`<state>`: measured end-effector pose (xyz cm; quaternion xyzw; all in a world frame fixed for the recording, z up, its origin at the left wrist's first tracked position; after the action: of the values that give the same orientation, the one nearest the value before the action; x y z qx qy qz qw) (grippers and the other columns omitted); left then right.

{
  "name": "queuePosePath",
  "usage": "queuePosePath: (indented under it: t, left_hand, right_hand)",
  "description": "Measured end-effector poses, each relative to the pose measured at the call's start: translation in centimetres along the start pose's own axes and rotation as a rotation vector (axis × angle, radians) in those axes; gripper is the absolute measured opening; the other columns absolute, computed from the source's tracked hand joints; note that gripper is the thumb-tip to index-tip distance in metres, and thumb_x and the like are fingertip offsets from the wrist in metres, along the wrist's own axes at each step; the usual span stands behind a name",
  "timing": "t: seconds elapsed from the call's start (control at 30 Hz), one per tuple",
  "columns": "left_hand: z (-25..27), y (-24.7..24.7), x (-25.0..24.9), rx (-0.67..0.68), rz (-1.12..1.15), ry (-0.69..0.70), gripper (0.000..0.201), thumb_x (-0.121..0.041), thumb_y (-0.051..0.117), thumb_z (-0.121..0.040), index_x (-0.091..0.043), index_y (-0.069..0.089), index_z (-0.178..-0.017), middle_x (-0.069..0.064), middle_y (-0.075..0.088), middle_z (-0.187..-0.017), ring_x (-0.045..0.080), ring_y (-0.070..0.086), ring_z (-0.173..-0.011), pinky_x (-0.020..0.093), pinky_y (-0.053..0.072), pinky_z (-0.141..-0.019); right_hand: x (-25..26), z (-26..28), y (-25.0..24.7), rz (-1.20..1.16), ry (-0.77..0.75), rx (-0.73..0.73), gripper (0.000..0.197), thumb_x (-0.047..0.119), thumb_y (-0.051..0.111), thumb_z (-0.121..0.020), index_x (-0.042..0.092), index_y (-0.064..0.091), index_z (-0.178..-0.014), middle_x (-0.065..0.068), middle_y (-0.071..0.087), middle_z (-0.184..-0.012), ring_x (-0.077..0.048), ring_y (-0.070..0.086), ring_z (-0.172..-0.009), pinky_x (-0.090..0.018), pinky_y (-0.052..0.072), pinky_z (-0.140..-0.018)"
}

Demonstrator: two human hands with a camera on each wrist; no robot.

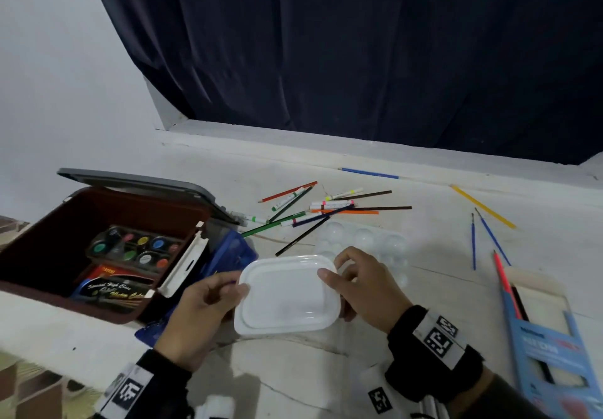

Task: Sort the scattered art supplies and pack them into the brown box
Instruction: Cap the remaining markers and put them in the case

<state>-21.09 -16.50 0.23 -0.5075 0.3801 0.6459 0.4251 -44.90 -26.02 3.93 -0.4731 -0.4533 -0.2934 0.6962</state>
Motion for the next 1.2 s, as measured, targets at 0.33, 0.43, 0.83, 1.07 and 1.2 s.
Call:
queuePosePath:
  t: [0.33,0.43,0.83,1.07,1.2]
  left_hand:
    - [0.3,-1.5,2.7,0.172,-0.118,-0.050,0.057,0.017,0.069,-0.080,-0.011,0.062,-0.129,0.008,0.055,-0.085,0.019,0.054,-0.082,0.028,0.049,-0.079]
    - [0.5,-1.3,2.0,0.195,-0.244,0.002,0.050,0.013,0.073,-0.080,-0.021,0.066,-0.117,0.008,0.057,-0.084,0.009,0.056,-0.074,0.018,0.051,-0.073]
    - [1.3,-0.3,0.3,0.259,-0.352,0.148,0.058,0.018,0.066,-0.082,-0.035,0.063,-0.104,-0.021,0.071,-0.078,-0.006,0.063,-0.075,0.009,0.050,-0.077]
    - [1.3,-1.0,0.5,0.128,-0.580,0.286,0.051,0.003,0.074,-0.083,-0.037,0.059,-0.111,0.004,0.060,-0.091,0.006,0.061,-0.084,0.008,0.047,-0.083]
    - [1.8,-0.9,0.8,0.129,-0.714,0.313,0.044,-0.004,0.075,-0.085,-0.025,0.064,-0.123,-0.001,0.060,-0.101,0.008,0.062,-0.095,0.015,0.048,-0.091]
  right_hand:
    - [-2.5,-0.1,1.8,0.170,0.102,0.072,0.044,0.008,0.086,-0.071,0.017,0.065,-0.108,-0.014,0.068,-0.083,-0.024,0.068,-0.055,-0.035,0.060,-0.055]
    - [-2.7,-0.1,1.7,0.165,0.117,0.040,0.041,0.006,0.087,-0.069,0.014,0.067,-0.104,-0.014,0.068,-0.080,-0.023,0.066,-0.052,-0.029,0.055,-0.049]
    - [-2.0,0.2,2.0,0.500,0.112,-0.008,0.046,0.025,0.085,-0.071,0.023,0.063,-0.111,0.005,0.066,-0.084,-0.008,0.062,-0.067,-0.034,0.057,-0.073]
    - [1.4,0.4,5.1,0.819,-0.173,0.197,0.090,0.064,0.069,-0.076,0.029,0.031,-0.150,0.005,0.032,-0.147,-0.017,0.032,-0.133,-0.039,0.034,-0.110]
    - [1.0,-0.2,7.7,0.931,-0.187,0.415,0.115,0.071,0.073,-0.067,0.023,0.016,-0.155,0.002,0.014,-0.162,-0.019,0.014,-0.146,-0.036,0.018,-0.121]
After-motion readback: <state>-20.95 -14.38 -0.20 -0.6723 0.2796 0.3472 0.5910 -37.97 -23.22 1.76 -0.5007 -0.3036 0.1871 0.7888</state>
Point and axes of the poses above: each hand's wrist, its own z-axis away from the middle knuckle, its own y-axis out of the palm, x = y × z, the point moved 7 cm from there along -z, towards the middle knuckle
